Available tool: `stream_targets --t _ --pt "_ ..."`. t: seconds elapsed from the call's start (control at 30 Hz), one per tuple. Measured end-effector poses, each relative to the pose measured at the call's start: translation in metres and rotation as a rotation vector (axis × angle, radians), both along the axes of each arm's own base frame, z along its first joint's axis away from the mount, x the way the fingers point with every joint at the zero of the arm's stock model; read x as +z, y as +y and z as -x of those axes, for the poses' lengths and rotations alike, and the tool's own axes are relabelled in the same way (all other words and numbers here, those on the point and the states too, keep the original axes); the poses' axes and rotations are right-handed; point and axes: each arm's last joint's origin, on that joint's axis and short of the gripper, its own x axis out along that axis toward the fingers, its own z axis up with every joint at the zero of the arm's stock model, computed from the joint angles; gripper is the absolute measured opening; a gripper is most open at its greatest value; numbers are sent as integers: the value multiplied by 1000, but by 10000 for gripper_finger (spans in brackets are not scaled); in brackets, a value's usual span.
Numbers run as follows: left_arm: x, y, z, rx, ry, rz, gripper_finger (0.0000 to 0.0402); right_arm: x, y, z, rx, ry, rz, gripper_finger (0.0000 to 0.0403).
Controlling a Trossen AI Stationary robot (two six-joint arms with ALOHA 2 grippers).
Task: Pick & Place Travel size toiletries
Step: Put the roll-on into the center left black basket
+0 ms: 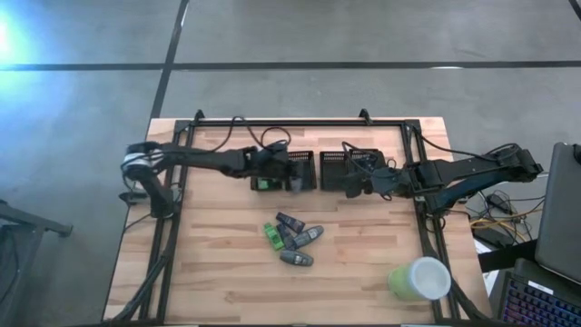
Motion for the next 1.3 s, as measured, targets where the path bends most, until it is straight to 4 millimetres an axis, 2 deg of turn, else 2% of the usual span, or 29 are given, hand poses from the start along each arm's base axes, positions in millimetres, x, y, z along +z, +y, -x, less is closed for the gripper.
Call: stream_targets --t 0.2,0.37,0.57,0.83,1.3 --pt "-7 14 -28 -31 28 -19 209 0 0 0 -7 -2 -8 332" --pt "-14 20 -38 -41 57 -7 209 0 0 0 -8 -2 -10 349" --pt "-22 28 -36 -31 92 -5 209 0 0 0 -8 -1 -9 363" --pt "-23 38 -33 14 99 2 209 0 0 0 0 4 -1 363" --pt "-22 32 -35 22 85 -16 209 0 0 0 42 25 40 345"
